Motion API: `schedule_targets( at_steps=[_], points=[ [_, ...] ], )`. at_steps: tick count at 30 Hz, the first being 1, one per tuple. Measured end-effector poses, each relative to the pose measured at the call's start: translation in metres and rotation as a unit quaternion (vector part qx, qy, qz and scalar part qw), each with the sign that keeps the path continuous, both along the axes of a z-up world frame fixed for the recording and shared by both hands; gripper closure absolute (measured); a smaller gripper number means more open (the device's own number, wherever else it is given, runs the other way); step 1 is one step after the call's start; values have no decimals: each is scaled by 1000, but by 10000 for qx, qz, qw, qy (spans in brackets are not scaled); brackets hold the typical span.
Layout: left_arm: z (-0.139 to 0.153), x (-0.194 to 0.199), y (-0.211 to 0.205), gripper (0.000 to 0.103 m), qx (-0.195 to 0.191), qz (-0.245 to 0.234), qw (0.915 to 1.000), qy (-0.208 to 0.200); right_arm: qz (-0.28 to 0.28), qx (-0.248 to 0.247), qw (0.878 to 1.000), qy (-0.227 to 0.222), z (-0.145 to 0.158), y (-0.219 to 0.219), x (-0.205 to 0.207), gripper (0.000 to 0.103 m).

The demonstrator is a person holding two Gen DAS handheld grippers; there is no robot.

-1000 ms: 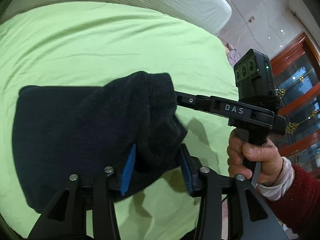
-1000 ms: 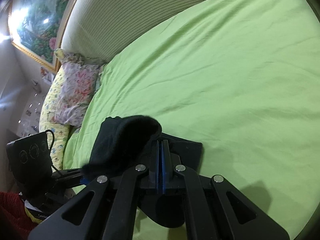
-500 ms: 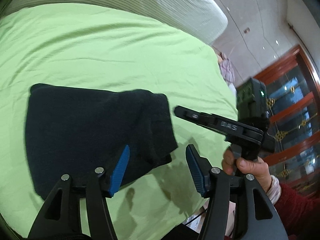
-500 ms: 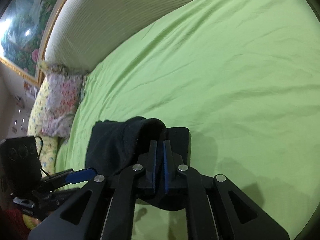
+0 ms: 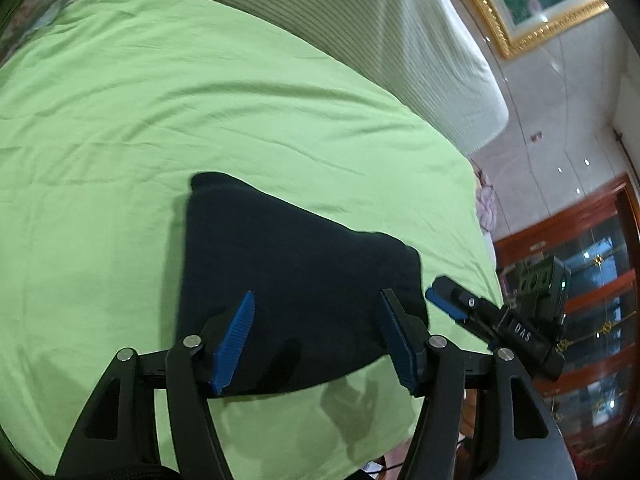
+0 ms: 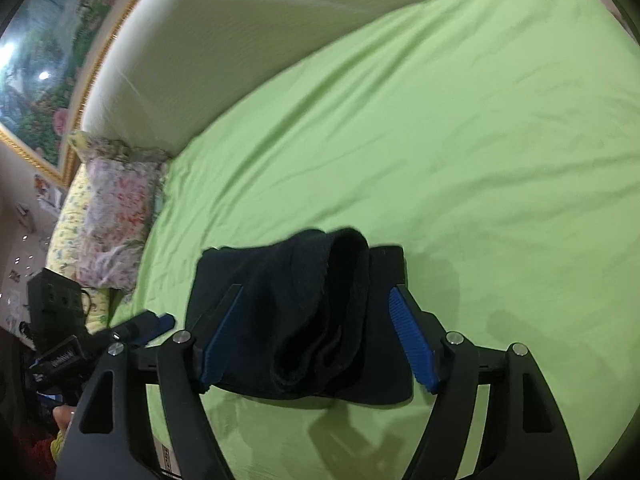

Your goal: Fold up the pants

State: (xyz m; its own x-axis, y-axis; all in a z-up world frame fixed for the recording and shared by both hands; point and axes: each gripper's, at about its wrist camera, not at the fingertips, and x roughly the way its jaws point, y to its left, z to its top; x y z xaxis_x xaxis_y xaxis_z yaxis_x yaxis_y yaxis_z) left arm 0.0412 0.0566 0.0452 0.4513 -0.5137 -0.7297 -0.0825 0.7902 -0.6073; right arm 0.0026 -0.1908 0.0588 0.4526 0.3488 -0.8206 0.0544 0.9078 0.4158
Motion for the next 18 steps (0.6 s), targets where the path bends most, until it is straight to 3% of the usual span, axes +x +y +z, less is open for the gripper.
schedule_targets(
  at_steps=[8,18],
  points=[
    [-18,2,19,26,-90,238,9990,373,-97,-119,9994,301,-17,10,3,22],
    [-45,16,20,25,-122,270,9968,748,-339,-14,9966,749,-49,-2,2,21]
  ],
)
